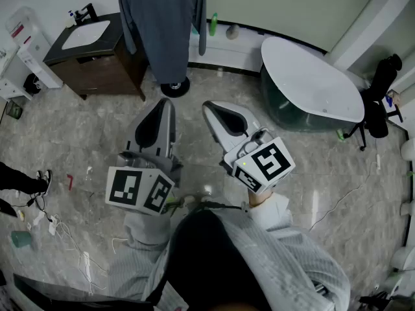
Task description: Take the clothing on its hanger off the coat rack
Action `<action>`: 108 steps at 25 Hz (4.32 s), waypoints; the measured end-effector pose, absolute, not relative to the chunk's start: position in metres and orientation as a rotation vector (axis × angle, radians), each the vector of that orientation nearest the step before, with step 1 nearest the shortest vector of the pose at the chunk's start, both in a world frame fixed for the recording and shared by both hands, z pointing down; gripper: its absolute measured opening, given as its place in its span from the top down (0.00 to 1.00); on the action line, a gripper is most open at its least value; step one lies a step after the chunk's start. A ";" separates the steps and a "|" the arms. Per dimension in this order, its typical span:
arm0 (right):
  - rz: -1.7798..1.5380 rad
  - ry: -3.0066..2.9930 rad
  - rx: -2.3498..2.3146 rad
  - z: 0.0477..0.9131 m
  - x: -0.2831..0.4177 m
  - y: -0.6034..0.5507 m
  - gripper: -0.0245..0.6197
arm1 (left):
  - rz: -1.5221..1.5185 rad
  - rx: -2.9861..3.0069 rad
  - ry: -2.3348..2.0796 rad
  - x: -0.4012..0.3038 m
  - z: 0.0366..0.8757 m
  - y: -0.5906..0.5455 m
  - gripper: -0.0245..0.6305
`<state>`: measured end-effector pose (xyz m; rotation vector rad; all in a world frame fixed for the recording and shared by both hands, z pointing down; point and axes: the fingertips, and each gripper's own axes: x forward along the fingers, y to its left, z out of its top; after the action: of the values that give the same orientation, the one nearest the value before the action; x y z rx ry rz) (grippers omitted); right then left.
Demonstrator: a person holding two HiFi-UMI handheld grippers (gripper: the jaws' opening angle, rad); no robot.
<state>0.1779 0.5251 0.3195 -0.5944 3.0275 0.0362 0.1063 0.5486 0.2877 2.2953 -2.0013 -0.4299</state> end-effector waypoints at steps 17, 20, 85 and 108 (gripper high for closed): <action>0.054 3.017 -0.539 0.322 0.204 0.506 0.96 | -0.418 2.317 -2.024 0.138 0.289 0.519 0.96; 0.074 3.003 -0.555 0.319 0.219 0.491 0.96 | -0.401 2.331 -2.038 0.152 0.287 0.505 0.96; 0.316 2.995 -0.106 0.242 -0.132 -0.228 0.96 | -0.300 2.363 -2.233 -0.256 0.233 -0.117 0.95; 0.558 3.273 0.710 0.265 -0.176 -0.229 0.63 | 1.037 2.792 -1.897 -0.284 0.237 -0.149 0.59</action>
<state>-0.1758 -0.2289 0.2646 0.7097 3.2728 0.5576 -0.2842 -0.1485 0.2370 2.7921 -1.8968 1.0374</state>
